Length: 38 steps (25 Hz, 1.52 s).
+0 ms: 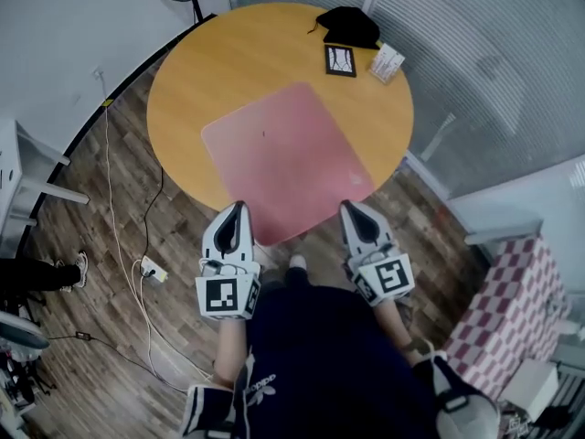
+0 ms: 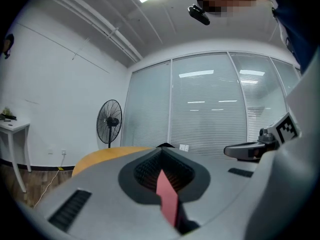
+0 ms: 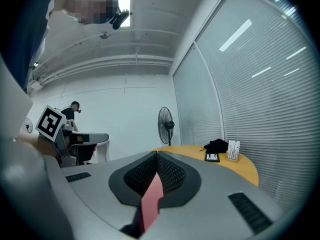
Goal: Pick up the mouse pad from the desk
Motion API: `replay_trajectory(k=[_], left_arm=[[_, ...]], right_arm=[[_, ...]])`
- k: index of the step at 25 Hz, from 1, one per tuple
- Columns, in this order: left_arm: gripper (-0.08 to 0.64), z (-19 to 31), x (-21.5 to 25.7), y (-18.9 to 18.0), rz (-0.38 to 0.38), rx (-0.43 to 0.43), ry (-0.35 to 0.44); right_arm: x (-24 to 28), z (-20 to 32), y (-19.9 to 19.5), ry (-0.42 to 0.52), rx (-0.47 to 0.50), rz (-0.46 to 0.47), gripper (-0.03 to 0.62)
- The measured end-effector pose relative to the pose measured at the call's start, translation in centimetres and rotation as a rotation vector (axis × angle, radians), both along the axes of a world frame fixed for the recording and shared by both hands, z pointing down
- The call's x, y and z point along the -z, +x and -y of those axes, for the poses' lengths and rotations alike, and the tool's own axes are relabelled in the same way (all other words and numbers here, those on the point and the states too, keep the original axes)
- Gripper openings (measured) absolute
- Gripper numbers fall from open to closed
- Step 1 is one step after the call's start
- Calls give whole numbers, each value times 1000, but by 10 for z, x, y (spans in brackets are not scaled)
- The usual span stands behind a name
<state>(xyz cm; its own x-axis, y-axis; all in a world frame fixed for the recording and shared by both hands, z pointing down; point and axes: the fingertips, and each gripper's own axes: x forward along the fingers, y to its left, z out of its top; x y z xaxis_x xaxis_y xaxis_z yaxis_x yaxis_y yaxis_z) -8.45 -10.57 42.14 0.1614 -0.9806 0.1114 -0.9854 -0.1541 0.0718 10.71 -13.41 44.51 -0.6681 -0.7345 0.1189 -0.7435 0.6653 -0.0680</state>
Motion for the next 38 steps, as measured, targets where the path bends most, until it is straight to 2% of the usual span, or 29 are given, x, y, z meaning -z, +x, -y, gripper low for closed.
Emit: replay_trajectory(k=[5,10,26,38], left_arm=[[3,9,-4,-3,4,18,-16],[3,16,-6,-13,11,26,-23],[3,41,0,-51,26,-17,-29],[4,31,-10,-48,23,-51,-69]], right_arm=[[-1,11,3,-17,1,23,3],[-3,19,4,-27,-17,6,3],[8,29,-15,-25,-80,1,3],[2,20,-14,-41,-116,-10,3]])
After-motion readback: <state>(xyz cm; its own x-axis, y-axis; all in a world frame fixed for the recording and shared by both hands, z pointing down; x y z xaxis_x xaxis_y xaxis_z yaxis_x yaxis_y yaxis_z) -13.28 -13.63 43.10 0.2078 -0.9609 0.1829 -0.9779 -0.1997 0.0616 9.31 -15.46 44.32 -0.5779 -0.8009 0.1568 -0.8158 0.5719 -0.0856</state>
